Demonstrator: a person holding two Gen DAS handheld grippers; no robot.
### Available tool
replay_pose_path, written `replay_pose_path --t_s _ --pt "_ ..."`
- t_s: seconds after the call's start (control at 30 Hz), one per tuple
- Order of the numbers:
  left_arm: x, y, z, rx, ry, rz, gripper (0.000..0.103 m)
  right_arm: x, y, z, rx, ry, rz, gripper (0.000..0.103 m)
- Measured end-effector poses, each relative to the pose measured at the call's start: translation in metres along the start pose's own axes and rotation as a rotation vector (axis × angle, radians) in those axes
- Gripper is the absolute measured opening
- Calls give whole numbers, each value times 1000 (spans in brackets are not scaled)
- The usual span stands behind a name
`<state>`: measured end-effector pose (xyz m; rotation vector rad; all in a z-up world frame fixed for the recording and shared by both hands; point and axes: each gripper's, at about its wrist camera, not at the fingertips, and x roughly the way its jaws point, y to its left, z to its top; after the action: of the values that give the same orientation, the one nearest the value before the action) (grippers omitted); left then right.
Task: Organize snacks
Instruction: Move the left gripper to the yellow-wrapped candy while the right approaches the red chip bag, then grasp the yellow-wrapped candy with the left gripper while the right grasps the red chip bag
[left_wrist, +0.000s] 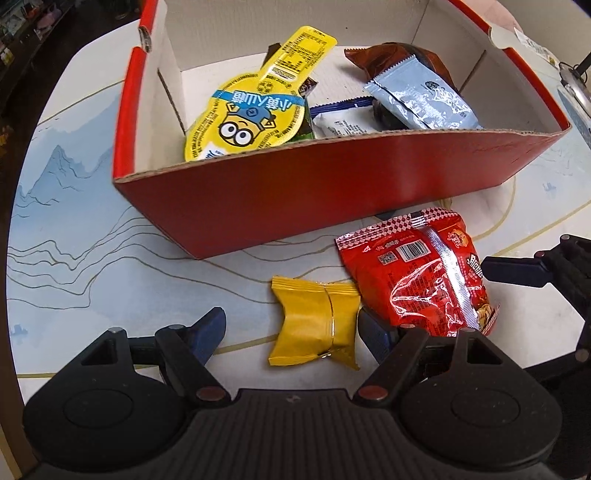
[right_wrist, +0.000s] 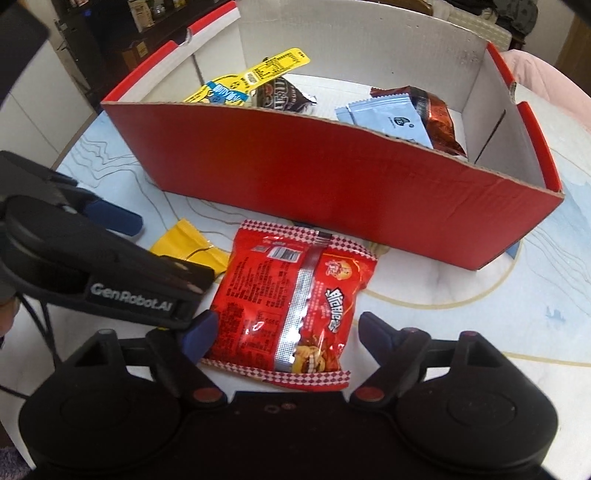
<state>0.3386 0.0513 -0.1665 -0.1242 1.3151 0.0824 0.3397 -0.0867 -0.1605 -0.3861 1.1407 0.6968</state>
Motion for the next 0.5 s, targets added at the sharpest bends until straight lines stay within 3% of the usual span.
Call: replay_pose_path --t_s 0.17,0.5 --pt "6 -5 1 3 2 6 75 -2 -1 -2 1 1 4 78" --pt "10 -17 1 36 -15 44 42 3 7 3 -4 2 -45 86"
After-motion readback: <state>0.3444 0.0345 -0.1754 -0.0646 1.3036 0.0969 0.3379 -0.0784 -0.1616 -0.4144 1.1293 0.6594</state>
